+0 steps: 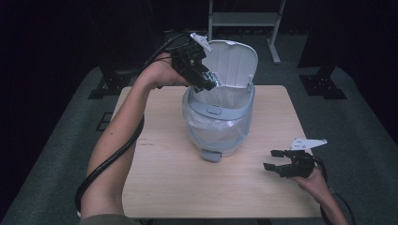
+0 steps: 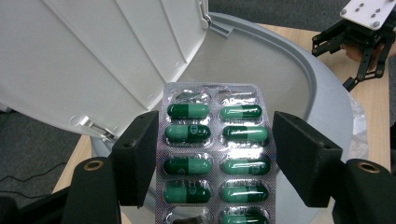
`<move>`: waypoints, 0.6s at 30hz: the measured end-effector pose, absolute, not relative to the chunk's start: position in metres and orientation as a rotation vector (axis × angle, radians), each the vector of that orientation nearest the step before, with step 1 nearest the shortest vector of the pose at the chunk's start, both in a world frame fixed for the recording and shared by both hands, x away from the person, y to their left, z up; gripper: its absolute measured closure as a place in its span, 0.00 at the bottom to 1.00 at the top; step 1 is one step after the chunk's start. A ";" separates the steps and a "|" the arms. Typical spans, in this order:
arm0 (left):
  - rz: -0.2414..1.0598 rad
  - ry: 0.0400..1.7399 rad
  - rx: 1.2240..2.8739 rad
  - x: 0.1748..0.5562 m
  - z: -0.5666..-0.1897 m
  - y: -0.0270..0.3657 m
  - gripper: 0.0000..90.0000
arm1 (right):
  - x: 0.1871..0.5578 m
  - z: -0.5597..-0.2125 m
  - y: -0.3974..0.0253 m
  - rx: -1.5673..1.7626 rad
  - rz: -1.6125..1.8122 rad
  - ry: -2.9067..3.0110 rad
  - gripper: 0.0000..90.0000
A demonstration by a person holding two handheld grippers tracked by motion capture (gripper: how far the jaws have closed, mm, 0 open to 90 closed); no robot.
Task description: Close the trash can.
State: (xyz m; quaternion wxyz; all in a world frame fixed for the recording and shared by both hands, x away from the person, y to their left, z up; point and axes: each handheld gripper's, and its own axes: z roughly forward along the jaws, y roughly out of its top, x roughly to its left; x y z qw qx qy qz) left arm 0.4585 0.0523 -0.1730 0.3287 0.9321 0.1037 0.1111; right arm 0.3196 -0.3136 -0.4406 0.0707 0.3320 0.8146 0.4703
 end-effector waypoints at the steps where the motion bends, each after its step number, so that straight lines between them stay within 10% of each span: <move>1: 0.290 0.268 2.440 0.459 -0.173 0.051 0.37 | 0.320 -0.441 -0.313 0.999 1.413 2.451 0.30; 18: 0.281 0.293 2.443 0.468 -0.185 0.039 0.31 | 0.320 -0.440 -0.314 1.001 1.418 2.442 0.30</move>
